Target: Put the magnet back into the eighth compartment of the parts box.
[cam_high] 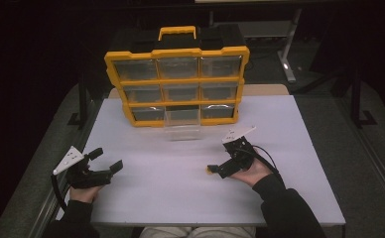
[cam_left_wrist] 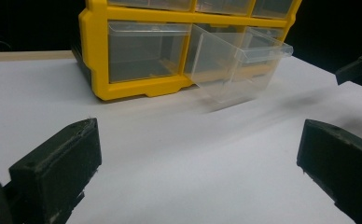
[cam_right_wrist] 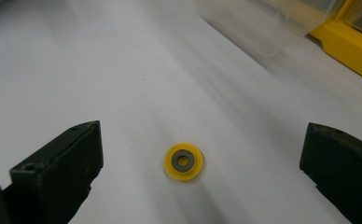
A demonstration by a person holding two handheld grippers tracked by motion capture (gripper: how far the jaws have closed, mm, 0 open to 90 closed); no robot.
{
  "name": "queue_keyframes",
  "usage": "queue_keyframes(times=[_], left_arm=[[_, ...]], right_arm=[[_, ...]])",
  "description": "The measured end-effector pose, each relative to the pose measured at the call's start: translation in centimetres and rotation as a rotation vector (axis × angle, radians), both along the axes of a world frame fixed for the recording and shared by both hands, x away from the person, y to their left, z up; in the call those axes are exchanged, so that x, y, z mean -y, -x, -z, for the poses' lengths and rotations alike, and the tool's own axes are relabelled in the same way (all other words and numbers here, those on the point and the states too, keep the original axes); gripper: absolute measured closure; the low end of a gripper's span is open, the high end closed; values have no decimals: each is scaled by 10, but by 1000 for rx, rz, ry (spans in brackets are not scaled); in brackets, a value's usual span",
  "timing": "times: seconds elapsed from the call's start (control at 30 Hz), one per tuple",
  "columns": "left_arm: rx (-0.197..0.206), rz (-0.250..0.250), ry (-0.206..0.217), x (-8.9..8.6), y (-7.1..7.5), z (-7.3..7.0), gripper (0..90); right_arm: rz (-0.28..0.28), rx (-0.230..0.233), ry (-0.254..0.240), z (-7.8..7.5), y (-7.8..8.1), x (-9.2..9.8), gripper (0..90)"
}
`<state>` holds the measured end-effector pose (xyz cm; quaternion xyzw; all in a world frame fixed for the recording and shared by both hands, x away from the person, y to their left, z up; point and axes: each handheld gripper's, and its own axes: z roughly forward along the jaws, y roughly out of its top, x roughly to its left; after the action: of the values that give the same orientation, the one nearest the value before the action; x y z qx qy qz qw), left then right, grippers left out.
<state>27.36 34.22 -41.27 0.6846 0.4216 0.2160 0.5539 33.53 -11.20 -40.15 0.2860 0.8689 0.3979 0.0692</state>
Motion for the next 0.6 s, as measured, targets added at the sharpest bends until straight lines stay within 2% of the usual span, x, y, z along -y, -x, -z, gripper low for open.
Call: queue_keyframes(times=[0.4, 0.6], left_arm=[[0, 5, 1, 0, 0, 0, 0], [0, 7, -4, 0, 0, 0, 0]], right_arm=[[-21, -30, 60, 12, -3, -14, 0], [-28, -62, 92, 20, -5, -18, 54]])
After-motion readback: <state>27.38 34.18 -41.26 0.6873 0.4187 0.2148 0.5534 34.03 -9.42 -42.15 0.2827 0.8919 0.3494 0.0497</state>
